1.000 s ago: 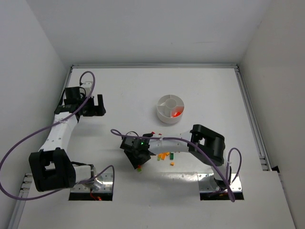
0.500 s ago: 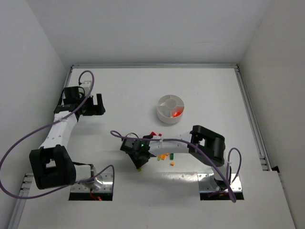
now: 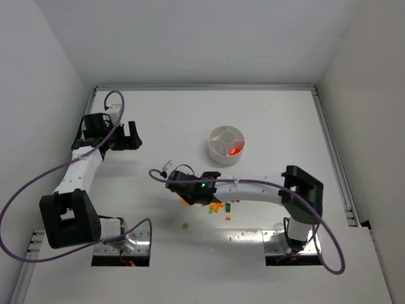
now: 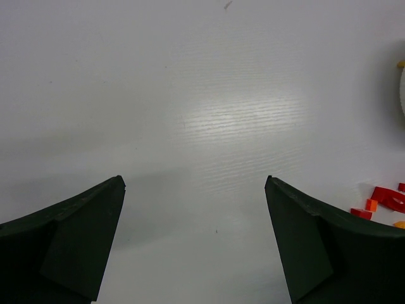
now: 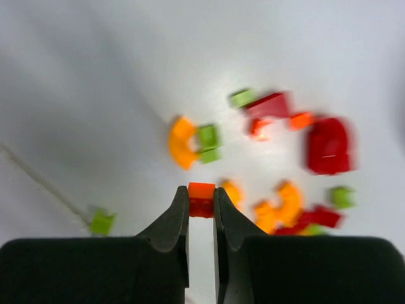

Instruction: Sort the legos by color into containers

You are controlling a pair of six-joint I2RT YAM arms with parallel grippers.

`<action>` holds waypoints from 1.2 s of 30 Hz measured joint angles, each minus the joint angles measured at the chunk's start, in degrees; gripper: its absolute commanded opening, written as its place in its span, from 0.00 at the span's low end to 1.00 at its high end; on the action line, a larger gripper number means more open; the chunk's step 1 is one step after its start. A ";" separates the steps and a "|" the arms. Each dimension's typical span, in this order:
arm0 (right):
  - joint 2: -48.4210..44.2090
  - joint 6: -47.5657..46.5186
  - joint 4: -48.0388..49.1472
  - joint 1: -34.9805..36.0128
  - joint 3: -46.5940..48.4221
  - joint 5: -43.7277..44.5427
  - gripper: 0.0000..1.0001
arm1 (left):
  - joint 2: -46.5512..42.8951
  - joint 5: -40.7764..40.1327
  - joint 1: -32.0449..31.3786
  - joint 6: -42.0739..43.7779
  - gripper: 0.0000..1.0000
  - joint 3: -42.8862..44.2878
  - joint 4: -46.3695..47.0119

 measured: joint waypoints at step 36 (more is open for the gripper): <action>-11.26 -21.97 -8.87 -46.69 5.29 -29.97 0.00 | 8.35 -4.26 -8.22 -0.81 0.99 11.43 -1.53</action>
